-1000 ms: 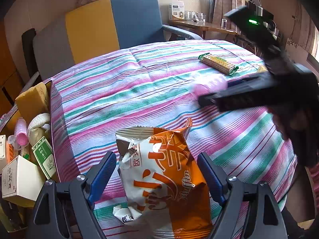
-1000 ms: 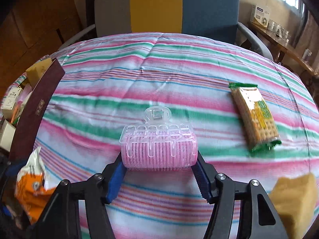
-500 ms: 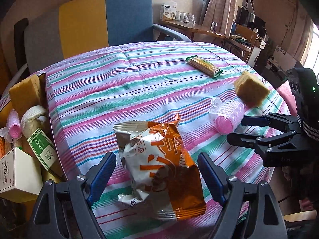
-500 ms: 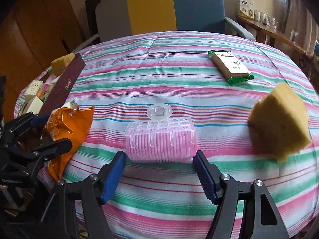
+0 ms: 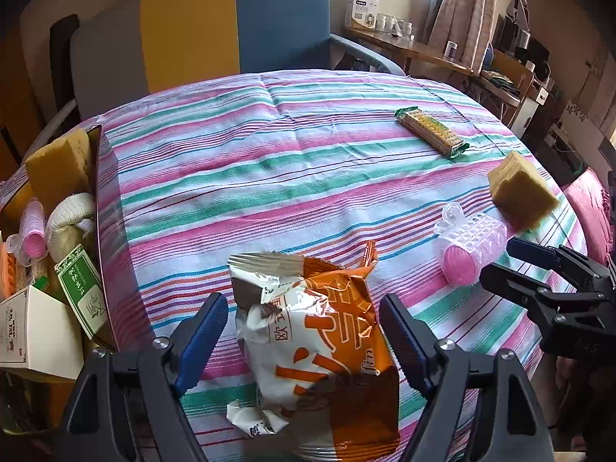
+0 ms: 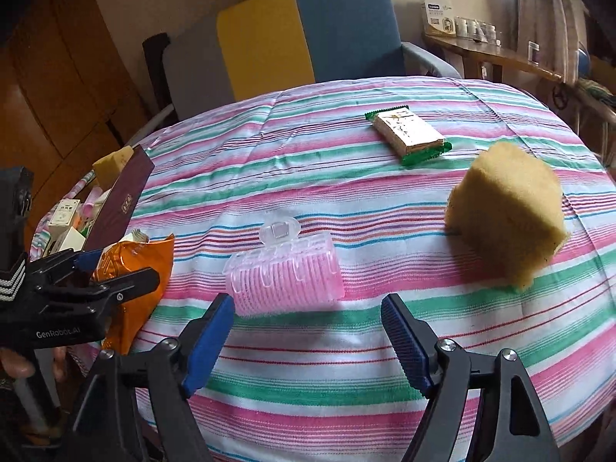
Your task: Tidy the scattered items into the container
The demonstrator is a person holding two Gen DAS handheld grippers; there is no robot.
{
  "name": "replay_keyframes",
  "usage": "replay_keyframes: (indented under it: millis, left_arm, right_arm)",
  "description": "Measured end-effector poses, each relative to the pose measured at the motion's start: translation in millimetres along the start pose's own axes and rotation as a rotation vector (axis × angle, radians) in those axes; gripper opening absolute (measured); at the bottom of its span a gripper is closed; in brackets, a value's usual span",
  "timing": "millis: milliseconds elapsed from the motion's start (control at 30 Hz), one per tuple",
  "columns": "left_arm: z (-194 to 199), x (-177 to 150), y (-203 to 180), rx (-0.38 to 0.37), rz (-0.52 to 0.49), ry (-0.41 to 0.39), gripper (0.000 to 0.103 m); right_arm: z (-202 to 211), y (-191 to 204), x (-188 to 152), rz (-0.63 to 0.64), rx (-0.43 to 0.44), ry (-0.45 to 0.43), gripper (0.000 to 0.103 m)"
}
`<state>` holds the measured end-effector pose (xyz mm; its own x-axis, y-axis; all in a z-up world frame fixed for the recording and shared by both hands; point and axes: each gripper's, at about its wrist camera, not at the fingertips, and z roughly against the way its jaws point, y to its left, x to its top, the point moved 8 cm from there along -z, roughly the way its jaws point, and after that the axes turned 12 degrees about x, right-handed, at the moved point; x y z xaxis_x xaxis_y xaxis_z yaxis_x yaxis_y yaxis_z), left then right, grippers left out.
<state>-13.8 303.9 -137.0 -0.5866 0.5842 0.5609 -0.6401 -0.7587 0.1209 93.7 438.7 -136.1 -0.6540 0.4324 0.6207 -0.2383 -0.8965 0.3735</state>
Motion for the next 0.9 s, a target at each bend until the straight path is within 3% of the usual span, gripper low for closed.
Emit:
replay_keyframes:
  millis: [67, 167, 233, 333, 367, 400, 467, 533, 567, 600, 667, 900]
  left_arm:
    - [1, 1, 4, 0.001, 0.014, -0.014, 0.072]
    - [3, 1, 5, 0.012, 0.012, -0.04, 0.071]
    - [5, 1, 5, 0.012, 0.022, -0.051, 0.071]
    - [9, 1, 8, -0.017, 0.046, -0.064, 0.069]
    - [10, 1, 8, -0.028, 0.05, -0.068, 0.069]
    - [12, 1, 8, -0.039, 0.055, -0.071, 0.069]
    - [12, 1, 8, -0.04, 0.052, -0.072, 0.069]
    - [12, 0, 7, -0.04, 0.048, -0.072, 0.07]
    - [12, 0, 7, -0.04, 0.046, -0.072, 0.07]
    - [12, 0, 7, -0.041, 0.044, -0.072, 0.07]
    - [12, 0, 6, -0.041, 0.041, -0.072, 0.071]
    - [12, 1, 5, -0.065, 0.035, -0.07, 0.071]
  right_arm:
    - [-5, 2, 3, 0.014, -0.001, 0.001, 0.079]
    - [-14, 6, 5, 0.042, -0.01, 0.014, 0.076]
    - [-18, 9, 5, 0.062, -0.015, 0.025, 0.061]
    - [-19, 9, 5, 0.074, -0.033, 0.029, 0.056]
    - [-19, 8, 5, 0.072, -0.03, 0.034, 0.04]
    - [-18, 7, 4, 0.065, -0.025, 0.041, 0.029]
    - [-17, 4, 2, 0.047, -0.012, 0.046, 0.029]
    - [-16, 3, 1, 0.03, -0.001, 0.053, 0.031]
    - [-14, 4, 0, 0.007, 0.01, 0.05, 0.042]
    - [-13, 4, 0, -0.015, 0.021, 0.046, 0.066]
    - [-8, 5, 1, -0.047, 0.027, 0.024, 0.09]
    - [-19, 14, 10, -0.058, -0.072, 0.022, 0.091]
